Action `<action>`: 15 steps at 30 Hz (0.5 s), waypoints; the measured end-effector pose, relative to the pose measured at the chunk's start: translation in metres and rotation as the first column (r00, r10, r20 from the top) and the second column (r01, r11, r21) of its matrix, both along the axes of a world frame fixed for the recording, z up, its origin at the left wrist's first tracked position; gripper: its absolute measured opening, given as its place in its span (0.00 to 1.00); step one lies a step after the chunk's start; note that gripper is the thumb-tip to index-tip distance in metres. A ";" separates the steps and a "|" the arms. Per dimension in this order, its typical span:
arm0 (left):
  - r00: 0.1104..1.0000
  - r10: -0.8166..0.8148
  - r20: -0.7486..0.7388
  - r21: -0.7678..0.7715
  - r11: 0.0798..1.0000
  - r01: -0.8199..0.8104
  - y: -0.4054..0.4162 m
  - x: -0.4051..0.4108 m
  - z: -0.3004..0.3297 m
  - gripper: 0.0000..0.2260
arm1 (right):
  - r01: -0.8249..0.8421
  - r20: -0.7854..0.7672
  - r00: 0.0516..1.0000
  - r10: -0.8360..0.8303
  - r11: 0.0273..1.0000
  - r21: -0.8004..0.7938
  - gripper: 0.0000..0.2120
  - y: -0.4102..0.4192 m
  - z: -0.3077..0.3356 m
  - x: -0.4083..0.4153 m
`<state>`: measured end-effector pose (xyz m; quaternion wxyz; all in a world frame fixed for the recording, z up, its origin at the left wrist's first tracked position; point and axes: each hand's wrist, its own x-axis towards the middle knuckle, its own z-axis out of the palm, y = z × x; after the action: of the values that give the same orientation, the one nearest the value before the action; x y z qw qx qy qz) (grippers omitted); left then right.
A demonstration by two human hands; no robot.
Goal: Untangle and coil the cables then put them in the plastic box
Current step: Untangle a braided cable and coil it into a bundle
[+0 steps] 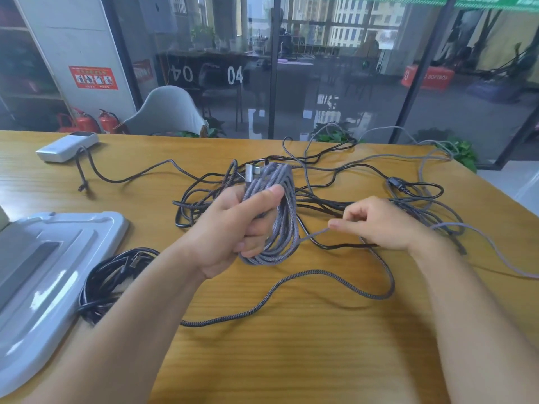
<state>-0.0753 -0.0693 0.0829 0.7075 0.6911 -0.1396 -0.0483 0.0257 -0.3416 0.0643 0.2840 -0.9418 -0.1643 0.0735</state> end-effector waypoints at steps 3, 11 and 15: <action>0.998 -0.063 0.010 0.113 0.992 0.062 -0.013 -0.004 -0.002 0.23 | 0.268 0.344 0.911 -0.227 0.960 -0.077 0.37 0.023 -0.004 -0.003; 0.994 -0.104 -0.045 0.252 0.961 0.112 -0.028 -0.006 -0.010 0.18 | 0.068 0.311 0.918 -0.245 0.872 0.485 0.24 0.052 0.001 -0.016; 0.997 -0.077 -0.032 0.327 0.941 0.083 -0.031 -0.002 -0.015 0.15 | 0.068 0.107 0.977 -0.186 0.742 0.666 0.22 0.054 0.009 -0.028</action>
<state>-0.0771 -0.1006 0.0675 0.5815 0.7924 -0.1510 -0.1059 -0.0024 -0.2880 0.0734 0.5871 -0.7928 -0.1380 -0.0875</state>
